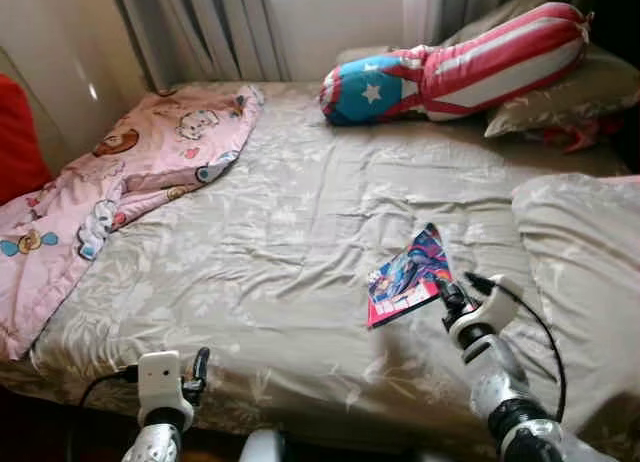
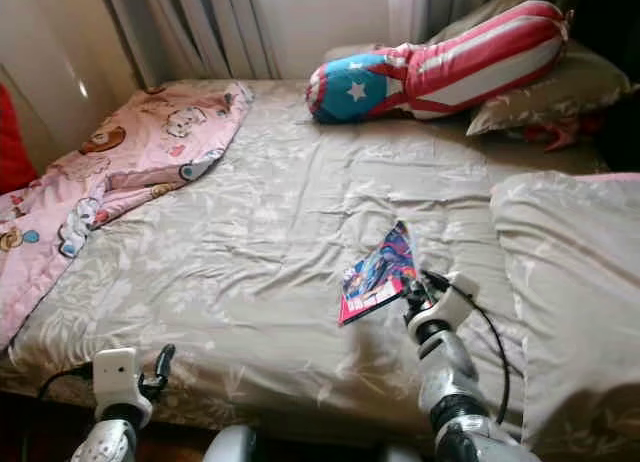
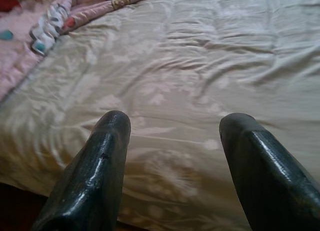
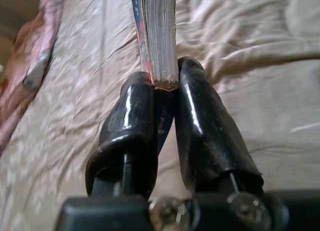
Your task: Clean up the room
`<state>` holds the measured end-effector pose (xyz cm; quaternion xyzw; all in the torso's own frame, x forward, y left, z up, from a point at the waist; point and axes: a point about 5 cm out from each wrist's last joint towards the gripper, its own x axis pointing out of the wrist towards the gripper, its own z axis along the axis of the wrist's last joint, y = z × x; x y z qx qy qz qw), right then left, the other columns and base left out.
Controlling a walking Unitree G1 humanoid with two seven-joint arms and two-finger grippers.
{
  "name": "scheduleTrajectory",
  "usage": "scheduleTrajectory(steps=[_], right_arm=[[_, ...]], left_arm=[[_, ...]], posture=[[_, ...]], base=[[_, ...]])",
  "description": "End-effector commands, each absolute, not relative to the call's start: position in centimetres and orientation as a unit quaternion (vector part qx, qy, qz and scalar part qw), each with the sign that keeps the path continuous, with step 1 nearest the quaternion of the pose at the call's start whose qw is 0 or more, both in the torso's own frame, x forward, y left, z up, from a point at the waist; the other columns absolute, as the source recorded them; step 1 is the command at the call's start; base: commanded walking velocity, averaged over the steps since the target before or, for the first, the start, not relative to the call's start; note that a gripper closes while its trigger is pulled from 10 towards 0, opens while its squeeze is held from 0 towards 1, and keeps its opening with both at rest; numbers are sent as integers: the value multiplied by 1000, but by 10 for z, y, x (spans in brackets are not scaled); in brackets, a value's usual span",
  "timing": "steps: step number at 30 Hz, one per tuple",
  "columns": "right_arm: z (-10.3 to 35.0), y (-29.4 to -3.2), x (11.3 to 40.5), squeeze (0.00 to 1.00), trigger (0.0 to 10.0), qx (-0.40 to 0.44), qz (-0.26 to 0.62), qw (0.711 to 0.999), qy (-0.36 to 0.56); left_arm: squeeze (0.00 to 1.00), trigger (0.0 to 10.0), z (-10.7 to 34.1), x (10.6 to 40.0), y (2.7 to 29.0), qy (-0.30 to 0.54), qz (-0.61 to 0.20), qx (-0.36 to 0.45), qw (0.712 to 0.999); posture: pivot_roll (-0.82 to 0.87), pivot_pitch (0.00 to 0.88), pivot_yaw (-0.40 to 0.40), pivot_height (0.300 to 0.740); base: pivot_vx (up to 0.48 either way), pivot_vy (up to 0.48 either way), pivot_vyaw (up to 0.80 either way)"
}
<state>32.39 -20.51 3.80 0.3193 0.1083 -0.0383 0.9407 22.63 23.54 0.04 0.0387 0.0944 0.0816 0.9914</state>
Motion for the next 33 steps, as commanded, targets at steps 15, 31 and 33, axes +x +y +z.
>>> scheduleTrajectory(steps=[15,31,33], right_arm=[[9,-231,299,161,10000,310,-132,921,195],[7,-241,294,718,10000,297,-167,918,204],[7,-244,293,714,10000,297,-177,916,202]], left_arm=[[0,10000,-2,221,241,129,56,64,988],[0,10000,-1,217,250,139,66,71,986],[0,10000,-2,216,250,140,67,70,985]], posture=[[31,170,161,655],[46,179,168,655],[52,181,169,655]], base=[[0,0,0],[0,0,0],[0,0,0]])
